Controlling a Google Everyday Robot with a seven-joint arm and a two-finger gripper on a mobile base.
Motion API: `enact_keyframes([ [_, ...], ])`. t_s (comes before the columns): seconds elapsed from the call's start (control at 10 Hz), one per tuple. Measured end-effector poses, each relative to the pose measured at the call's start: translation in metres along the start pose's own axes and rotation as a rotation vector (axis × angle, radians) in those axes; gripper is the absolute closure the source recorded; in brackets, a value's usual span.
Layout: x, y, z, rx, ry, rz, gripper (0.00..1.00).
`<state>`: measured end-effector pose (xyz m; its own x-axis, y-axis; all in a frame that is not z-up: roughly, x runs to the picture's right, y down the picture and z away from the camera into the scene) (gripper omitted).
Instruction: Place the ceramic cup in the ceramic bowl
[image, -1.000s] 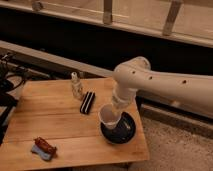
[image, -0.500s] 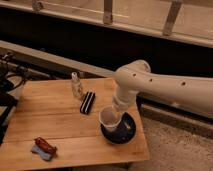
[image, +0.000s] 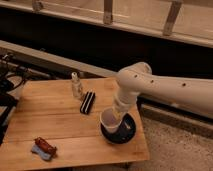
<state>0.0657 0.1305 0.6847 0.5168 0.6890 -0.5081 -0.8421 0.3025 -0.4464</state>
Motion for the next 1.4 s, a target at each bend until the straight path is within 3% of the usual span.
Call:
enact_keyframes([
  [0.3, -0.005, -0.004, -0.004, -0.002, -0.006, 0.020, 0.92],
  [0.5, -0.014, -0.016, 0.002, -0.011, 0.024, 0.050, 0.91],
  [0.7, -0.017, -0.022, 0.016, -0.017, 0.050, 0.070, 0.80],
  [0.9, -0.016, -0.037, 0.025, -0.038, 0.060, 0.117, 0.58],
  [1.1, -0.011, -0.038, 0.027, -0.040, 0.057, 0.119, 0.51],
  [1.4, -0.019, -0.036, 0.028, -0.034, 0.053, 0.119, 0.71],
])
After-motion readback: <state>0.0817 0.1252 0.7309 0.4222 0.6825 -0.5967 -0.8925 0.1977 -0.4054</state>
